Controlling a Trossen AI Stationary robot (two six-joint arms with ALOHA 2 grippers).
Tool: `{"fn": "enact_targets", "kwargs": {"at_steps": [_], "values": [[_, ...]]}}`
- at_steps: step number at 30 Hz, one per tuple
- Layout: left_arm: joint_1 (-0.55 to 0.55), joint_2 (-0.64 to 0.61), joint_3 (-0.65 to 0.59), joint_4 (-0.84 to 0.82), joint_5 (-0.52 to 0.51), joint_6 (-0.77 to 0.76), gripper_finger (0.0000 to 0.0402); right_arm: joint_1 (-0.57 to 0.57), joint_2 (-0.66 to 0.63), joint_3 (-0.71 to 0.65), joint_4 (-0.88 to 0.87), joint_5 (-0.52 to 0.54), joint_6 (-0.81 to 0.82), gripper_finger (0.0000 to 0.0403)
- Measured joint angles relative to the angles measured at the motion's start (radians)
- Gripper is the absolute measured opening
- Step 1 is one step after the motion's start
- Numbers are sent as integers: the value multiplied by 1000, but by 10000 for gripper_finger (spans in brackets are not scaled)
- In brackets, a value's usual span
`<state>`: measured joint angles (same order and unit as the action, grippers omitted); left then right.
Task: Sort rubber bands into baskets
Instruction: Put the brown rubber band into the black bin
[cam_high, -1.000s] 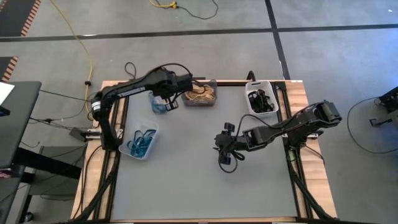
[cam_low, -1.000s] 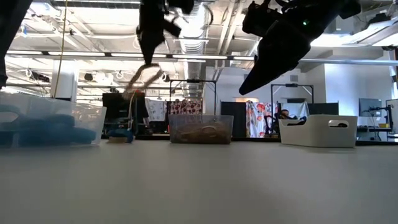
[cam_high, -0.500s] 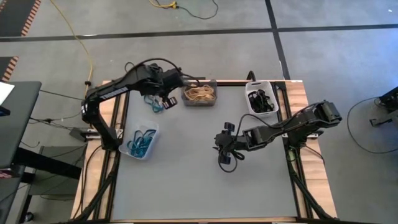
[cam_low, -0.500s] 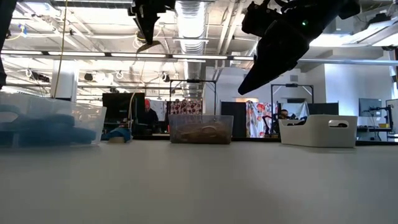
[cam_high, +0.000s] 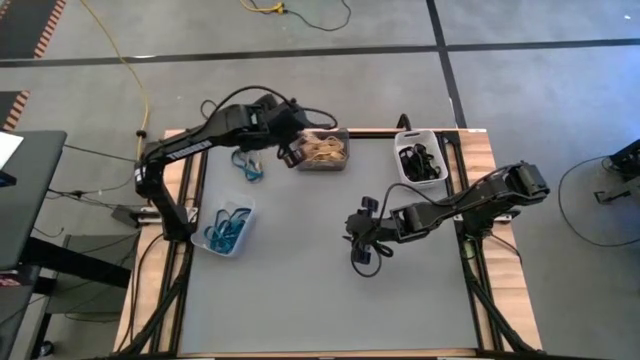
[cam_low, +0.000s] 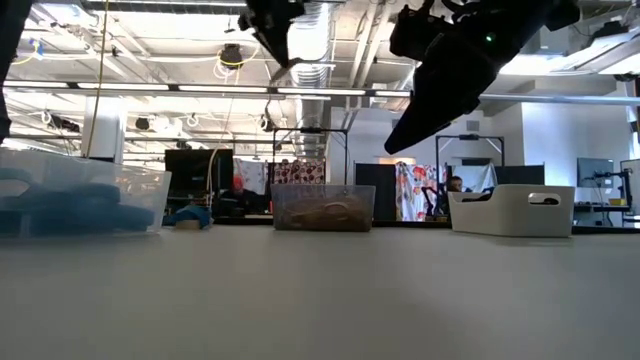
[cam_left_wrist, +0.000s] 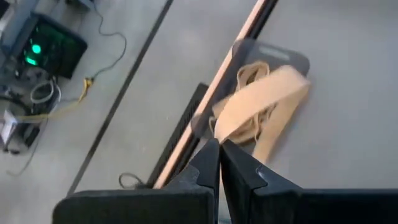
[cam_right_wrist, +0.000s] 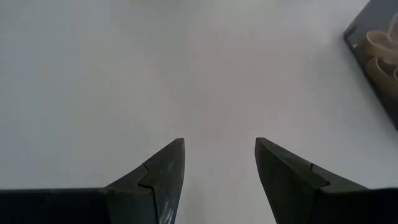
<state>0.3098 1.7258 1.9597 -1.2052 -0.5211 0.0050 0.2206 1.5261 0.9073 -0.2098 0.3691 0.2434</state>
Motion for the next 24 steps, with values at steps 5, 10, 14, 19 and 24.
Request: {"fn": "enact_targets", "kwargs": {"at_steps": [5, 10, 14, 19, 24], "values": [[28, 65, 0, 125, 16, 83, 0, 16, 6, -1, -25, 0, 40, 223], [62, 157, 0, 189, 24, 159, 0, 31, 62, 0, -8, 0, 48, 223], [93, 236, 0, 195, 27, 198, 0, 31, 132, -1, -14, -3, 62, 223], [130, 322, 0, 220, 27, 241, 0, 31, 179, -1, 1, -4, 90, 223], [155, 380, 0, 261, 62, 272, 0, 48, 180, -1, 4, -5, 115, 223]]}}
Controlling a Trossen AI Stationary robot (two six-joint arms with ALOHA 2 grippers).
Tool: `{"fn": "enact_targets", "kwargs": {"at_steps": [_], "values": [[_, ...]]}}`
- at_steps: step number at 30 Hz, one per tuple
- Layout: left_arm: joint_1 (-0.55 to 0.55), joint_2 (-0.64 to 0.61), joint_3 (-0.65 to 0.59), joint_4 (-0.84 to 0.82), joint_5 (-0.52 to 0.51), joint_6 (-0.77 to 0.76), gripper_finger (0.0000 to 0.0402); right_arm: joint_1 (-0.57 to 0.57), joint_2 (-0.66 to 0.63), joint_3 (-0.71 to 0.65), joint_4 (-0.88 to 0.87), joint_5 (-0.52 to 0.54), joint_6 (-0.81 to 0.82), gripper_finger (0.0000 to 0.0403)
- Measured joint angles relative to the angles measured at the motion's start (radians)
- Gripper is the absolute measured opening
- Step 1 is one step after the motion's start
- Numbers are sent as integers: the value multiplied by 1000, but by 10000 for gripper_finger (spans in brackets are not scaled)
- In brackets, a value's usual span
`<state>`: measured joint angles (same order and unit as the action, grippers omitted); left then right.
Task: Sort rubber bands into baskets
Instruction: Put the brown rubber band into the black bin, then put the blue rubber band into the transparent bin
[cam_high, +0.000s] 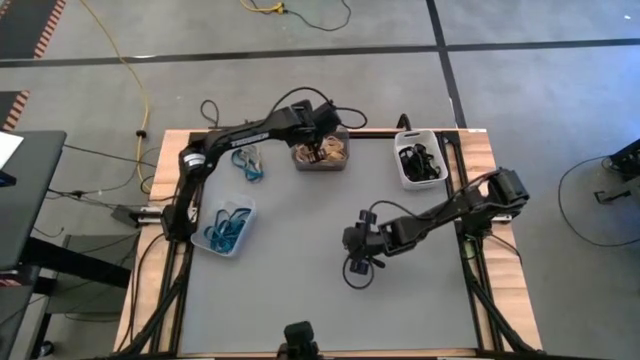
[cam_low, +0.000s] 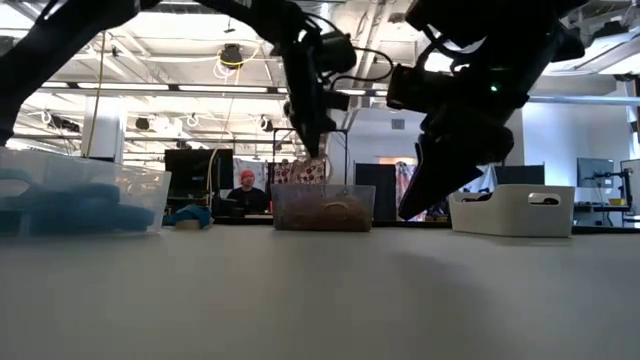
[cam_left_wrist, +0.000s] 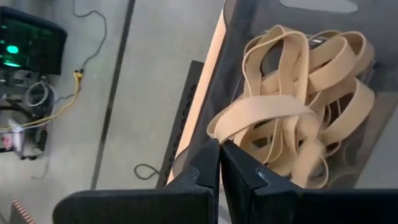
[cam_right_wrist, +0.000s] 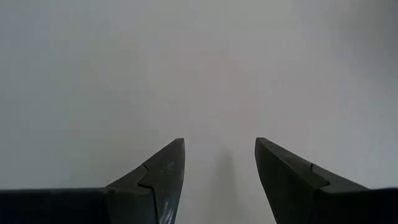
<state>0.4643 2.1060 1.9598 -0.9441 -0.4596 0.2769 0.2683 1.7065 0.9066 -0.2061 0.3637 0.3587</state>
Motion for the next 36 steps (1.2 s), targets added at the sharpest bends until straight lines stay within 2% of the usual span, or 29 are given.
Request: {"fn": "enact_targets", "kwargs": {"at_steps": [10, 15, 18, 24, 29, 36], "values": [[35, 9, 0, 10, 127, -38, 1, 27, 0, 0, -3, 0, 27, 223], [27, 8, 0, -30, 206, -34, 40, 27, 0, 0, -3, 0, 36, 223], [8, 8, 0, -37, 186, -36, 86, 28, 0, 0, -3, 0, 36, 223], [-33, 6, 7, -132, 20, -33, 160, 28, 0, 0, -8, 0, 26, 223], [-45, -16, 57, -257, 10, -47, 171, 20, 0, 0, -4, 2, -24, 223], [-44, -170, 61, -263, 15, -115, 163, -20, 0, 0, 7, 1, -99, 223]]}}
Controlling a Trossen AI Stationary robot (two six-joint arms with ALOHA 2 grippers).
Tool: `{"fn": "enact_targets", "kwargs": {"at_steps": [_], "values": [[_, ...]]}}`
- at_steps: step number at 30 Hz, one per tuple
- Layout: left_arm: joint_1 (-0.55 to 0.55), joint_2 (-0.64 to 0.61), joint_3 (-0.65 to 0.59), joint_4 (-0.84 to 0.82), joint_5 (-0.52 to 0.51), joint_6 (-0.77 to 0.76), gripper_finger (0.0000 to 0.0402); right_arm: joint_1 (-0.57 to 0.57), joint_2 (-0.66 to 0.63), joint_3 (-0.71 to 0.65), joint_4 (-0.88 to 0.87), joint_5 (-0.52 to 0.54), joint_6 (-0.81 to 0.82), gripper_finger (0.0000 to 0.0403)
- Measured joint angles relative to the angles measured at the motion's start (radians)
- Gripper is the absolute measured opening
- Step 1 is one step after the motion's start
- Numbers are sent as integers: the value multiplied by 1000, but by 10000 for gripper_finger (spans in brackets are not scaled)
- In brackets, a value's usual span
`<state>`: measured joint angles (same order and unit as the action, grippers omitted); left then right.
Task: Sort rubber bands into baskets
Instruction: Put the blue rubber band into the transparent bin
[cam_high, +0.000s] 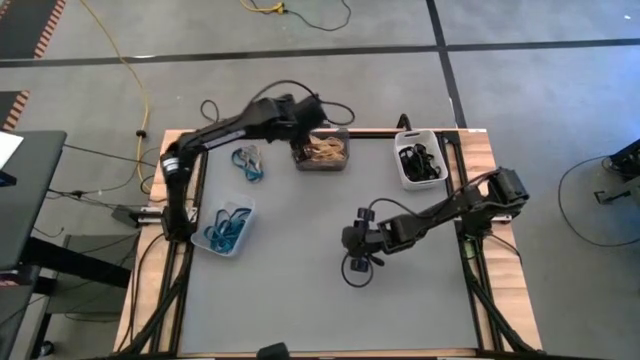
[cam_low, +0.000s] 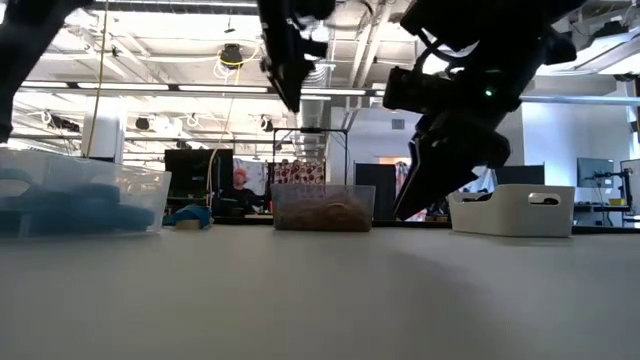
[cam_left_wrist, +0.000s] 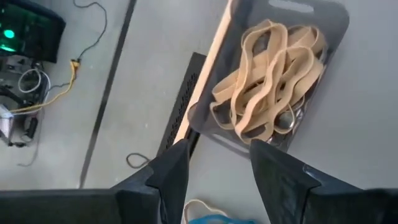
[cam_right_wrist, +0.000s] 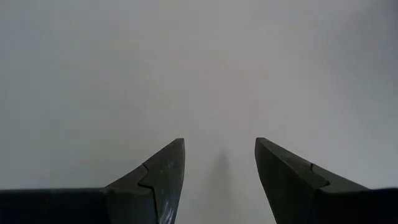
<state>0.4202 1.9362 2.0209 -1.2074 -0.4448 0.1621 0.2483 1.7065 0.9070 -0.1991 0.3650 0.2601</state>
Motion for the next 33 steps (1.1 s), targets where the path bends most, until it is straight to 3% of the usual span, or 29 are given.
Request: {"fn": "enact_targets", "kwargs": {"at_steps": [10, 22, 28, 33], "values": [[37, -110, -70, -94, 20, -97, 162, -55, 0, 8, 36, -5, -99, 223], [106, -110, -487, -56, 28, -78, 161, -108, 0, 16, 137, -85, -191, 223], [168, -110, -657, 75, 143, -38, 161, -129, 0, 16, 136, -110, -193, 223], [206, -110, -726, 122, 182, -23, 161, -134, 0, 16, 134, -110, -193, 223]]}}
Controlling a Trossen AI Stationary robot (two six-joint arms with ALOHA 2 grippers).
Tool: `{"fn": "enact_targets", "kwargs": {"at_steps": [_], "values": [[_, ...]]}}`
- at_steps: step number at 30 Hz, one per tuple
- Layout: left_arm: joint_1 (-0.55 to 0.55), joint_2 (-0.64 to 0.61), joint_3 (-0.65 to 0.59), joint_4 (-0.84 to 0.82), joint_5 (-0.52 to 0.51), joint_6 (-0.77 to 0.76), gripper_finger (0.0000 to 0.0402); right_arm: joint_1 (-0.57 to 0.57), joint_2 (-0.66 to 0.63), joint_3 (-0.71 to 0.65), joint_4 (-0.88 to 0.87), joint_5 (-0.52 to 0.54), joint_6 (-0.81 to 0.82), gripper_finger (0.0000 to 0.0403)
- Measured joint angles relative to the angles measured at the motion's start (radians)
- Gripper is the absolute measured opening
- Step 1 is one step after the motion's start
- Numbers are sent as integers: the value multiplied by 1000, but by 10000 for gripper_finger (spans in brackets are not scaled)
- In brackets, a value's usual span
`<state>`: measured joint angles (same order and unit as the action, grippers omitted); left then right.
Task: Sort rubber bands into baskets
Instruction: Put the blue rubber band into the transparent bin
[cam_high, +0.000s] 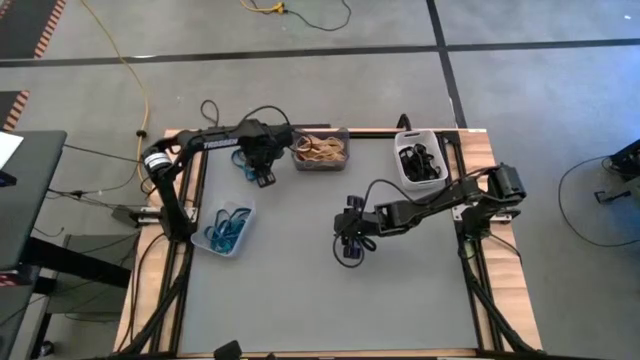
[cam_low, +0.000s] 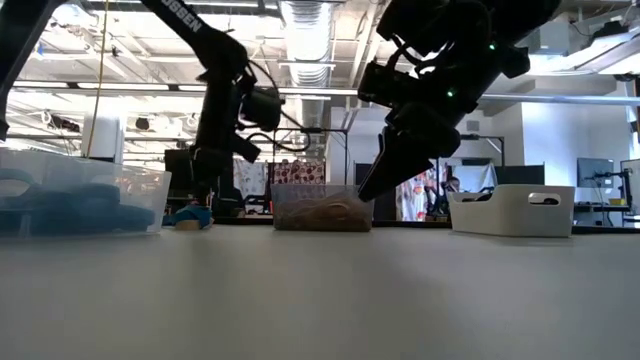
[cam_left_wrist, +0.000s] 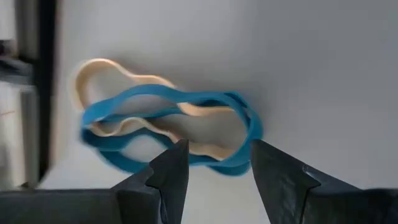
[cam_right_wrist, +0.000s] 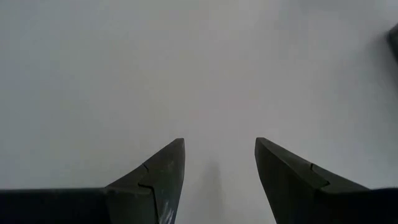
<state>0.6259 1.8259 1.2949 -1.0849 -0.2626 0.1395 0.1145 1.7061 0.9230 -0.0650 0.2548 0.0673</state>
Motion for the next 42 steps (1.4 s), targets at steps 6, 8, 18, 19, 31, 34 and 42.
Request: {"fn": "enact_targets", "kwargs": {"at_steps": [6, 8, 18, 19, 31, 34, 42], "values": [[35, 0, -40, 4, 81, 8, 161, 1, 0, 0, -2, -2, 11, 223], [42, 0, -41, 6, 77, 4, 161, 3, 0, 0, -4, -4, 22, 223], [45, 9, -54, 44, 108, -1, 117, 37, 0, 0, -11, -16, 64, 223], [45, 9, -59, 45, 107, 3, 111, 39, 0, 0, -11, -16, 64, 223], [37, 8, -27, -67, -12, -14, 2, 56, 0, 0, -5, -10, 83, 223], [15, 8, 21, -116, -32, -24, 0, 55, 0, 0, -5, -9, 85, 223], [-21, 6, 88, -124, 31, -45, 2, 55, 0, 0, -3, -9, 85, 223]]}}
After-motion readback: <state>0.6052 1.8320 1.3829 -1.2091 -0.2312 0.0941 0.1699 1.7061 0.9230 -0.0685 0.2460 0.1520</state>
